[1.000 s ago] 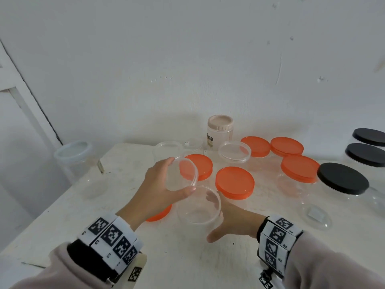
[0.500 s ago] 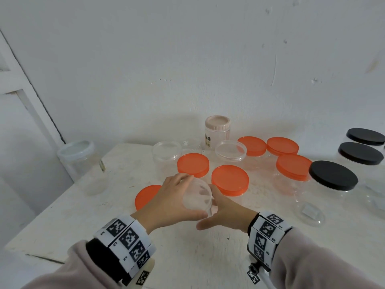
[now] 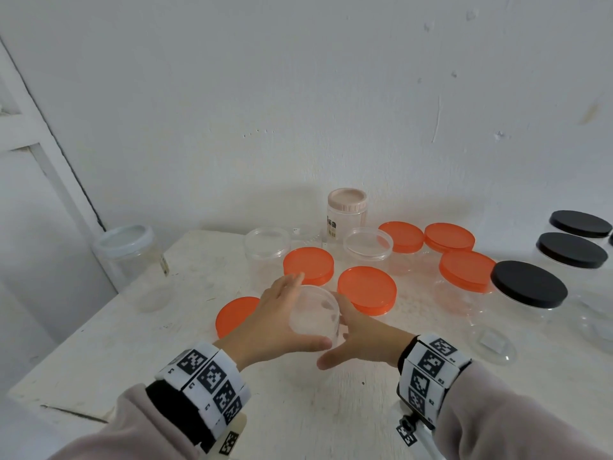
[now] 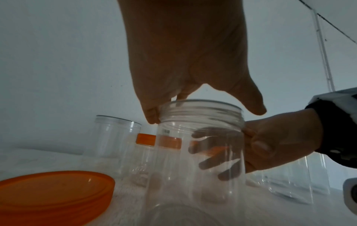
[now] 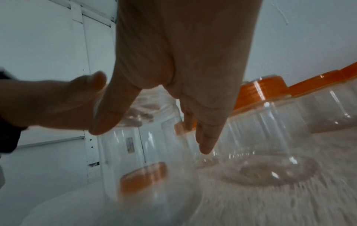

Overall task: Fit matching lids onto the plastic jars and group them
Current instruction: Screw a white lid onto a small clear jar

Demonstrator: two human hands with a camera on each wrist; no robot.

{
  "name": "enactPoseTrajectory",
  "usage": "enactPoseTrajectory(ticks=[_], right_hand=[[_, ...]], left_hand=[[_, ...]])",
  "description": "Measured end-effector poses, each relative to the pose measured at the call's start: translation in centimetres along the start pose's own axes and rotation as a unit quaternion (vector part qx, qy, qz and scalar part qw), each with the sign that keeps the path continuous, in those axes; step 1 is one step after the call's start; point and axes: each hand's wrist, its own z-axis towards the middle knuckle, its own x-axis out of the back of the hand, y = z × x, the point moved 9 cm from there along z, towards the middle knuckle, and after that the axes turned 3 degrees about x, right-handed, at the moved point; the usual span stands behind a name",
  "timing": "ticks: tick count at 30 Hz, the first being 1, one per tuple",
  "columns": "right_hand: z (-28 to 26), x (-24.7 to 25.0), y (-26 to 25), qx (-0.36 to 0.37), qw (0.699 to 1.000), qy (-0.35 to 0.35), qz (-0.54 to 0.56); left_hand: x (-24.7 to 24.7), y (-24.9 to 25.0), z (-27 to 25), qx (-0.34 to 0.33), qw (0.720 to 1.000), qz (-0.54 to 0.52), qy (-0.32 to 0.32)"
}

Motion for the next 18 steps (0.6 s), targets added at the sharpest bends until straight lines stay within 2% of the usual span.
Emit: enactPoseTrajectory(ticks=[3, 6, 9, 12, 18], right_hand=[[-0.3, 1.4, -1.4, -0.002, 0.999, -0.001, -0.041], [0.1, 1.9, -4.1, 0.016, 0.990, -0.020, -0.137], [1.0, 0.7, -6.8, 0.034, 0.959, -0.050, -0.275], [2.0, -0.7, -8.1, 0.021, 0.920, -0.084, -0.382], [3.0, -1.6, -8.6, -0.030, 0.878, -0.125, -0.461]], left_hand=[[0.2, -2.2, -0.5, 0.031, 0.996, -0.089, -0.005], [-0.8, -4.4, -1.2, 0.060, 0.981, -0.182, -0.034], [-2.3, -4.7, -1.5, 0.052, 0.971, -0.230, -0.049], [-2.7, -4.0, -1.2, 0.015, 0.960, -0.277, -0.030], [-2.9, -4.1, -1.1, 0.011, 0.956, -0.294, -0.015]])
